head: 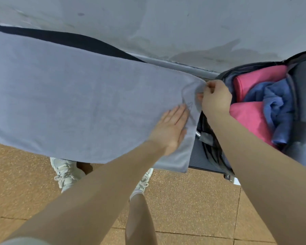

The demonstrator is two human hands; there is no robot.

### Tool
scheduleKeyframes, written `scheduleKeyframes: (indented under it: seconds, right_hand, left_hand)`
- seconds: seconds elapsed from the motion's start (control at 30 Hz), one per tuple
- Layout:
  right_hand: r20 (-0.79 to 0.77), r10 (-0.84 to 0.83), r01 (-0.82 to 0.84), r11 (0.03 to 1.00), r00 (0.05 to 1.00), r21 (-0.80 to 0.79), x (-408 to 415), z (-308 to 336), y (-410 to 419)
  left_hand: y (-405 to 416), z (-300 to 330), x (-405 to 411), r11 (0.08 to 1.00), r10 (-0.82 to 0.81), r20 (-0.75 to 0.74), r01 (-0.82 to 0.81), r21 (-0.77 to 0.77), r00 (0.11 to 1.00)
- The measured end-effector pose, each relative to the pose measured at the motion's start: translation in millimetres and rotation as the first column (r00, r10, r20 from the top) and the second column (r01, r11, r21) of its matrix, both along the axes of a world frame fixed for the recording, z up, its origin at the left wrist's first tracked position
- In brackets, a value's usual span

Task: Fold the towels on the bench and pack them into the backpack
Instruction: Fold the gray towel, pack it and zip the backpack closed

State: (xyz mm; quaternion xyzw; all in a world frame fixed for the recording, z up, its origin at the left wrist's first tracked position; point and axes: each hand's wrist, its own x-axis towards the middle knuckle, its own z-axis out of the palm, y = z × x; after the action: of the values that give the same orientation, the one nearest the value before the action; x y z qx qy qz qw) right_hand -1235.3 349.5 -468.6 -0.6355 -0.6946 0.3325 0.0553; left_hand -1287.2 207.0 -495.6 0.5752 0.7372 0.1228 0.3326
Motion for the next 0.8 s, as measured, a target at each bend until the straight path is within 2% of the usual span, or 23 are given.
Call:
scheduleKeyframes:
  seconds: [0.07,0.13,0.23,0.3,0.4,0.57,0.63,0.73,0.8]
  right_hand:
    - [0.021,0.138,-0.138,0.99,0.99,0.02,-6.7,7.9,-13.1]
    - [0.04,0.263,-0.264,0.965,0.964,0.011,-22.2,15.5,-35.6]
    - [-0.05,0.359,-0.362,0.927,0.932,-0.1,-63.2,28.6,-75.9]
    - [-0.077,0.506,-0.512,0.853,0.859,-0.103,-100.4,33.2,-101.9]
    - [-0.128,0.626,-0.638,0.749,0.77,-0.177,-163.0,40.5,-137.3]
    - [-0.137,0.679,-0.691,0.688,0.721,-0.222,-268.4,39.4,-187.7]
    - [-0.097,0.704,-0.704,0.671,0.703,-0.232,-307.4,33.0,-207.8]
    - [0.018,0.767,-0.749,0.63,0.641,-0.207,-361.9,18.8,-233.2]
    - [0.022,0.756,-0.742,0.647,0.654,-0.175,-395.4,6.8,-242.4]
  left_hand:
    - [-12.8,7.6,-19.4,0.999,0.045,-0.079,-0.046,-0.022,0.996]
    - [-37.8,13.6,-47.2,0.991,0.12,-0.087,-0.124,-0.052,0.989]
    - [-86.2,21.8,-99.9,0.971,0.189,-0.1,-0.201,-0.129,0.977]
    - [-116.8,29.8,-138.1,0.947,0.237,-0.133,-0.259,-0.189,0.962]
    - [-159.9,39.3,-196.8,0.897,0.349,-0.199,-0.388,-0.213,0.916]
    - [-223.1,40.3,-290.4,0.748,0.571,-0.254,-0.622,-0.231,0.781]
    - [-245.3,35.7,-318.8,0.687,0.634,-0.286,-0.693,-0.219,0.719]
    - [-269.4,25.1,-341.9,0.593,0.683,-0.314,-0.751,-0.289,0.66]
    - [-278.5,17.6,-345.1,0.567,0.672,-0.341,-0.753,-0.333,0.657]
